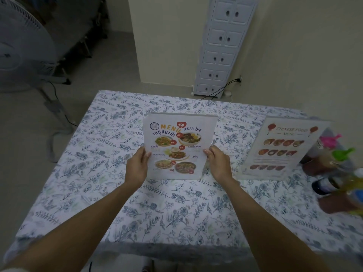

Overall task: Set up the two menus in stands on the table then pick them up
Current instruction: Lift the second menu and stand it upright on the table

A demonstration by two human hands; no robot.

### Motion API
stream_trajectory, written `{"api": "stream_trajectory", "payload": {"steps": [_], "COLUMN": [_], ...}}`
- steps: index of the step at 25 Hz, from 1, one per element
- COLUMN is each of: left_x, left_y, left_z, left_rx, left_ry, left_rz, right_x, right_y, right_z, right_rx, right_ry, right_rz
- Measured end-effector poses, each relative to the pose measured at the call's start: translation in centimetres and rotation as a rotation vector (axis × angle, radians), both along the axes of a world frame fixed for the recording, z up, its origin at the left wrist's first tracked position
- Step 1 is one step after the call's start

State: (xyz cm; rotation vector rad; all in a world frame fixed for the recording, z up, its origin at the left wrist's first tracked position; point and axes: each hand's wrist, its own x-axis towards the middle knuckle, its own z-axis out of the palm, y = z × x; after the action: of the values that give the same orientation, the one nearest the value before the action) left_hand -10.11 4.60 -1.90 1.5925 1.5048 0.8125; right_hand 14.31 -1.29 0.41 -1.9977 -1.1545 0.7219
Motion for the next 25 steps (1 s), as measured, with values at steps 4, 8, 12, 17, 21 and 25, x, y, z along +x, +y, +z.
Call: {"api": "stream_trajectory", "payload": {"steps": [4,8,12,17,21,25], "left_x": [1.0,3.8,7.7,13.6,18.6,22.6], "left_y": [-2.9,-6.1,-7.6,-7.5,-7.7,-7.9], "left_z": [-1.3,-1.6,-1.1,-0.1,0.8,1.1], "left_rx": [0.018,0.145,0.231,0.285,0.291,0.300], "left_ry": [0.179,0.499,0.673,0.777,0.765,0.760], "left_rz": [-0.104,-0.213,-0.433,-0.660,-0.754,-0.789], "right_x": [0.4,2.0,5.0,8.7,12.6,17.5], "right_y": [-2.1,-5.3,-7.9,-10.5,-12.3,-13.3], "right_z": [-0.5,-0.9,-1.1,-0.6,0.0,0.2], "right_rx": [-0.060,-0.161,-0.219,-0.249,-0.242,-0.250], "right_ry": [-0.151,-0.381,-0.522,-0.593,-0.587,-0.563], "right_rz": [0.115,0.236,0.279,0.181,0.027,-0.087]}}
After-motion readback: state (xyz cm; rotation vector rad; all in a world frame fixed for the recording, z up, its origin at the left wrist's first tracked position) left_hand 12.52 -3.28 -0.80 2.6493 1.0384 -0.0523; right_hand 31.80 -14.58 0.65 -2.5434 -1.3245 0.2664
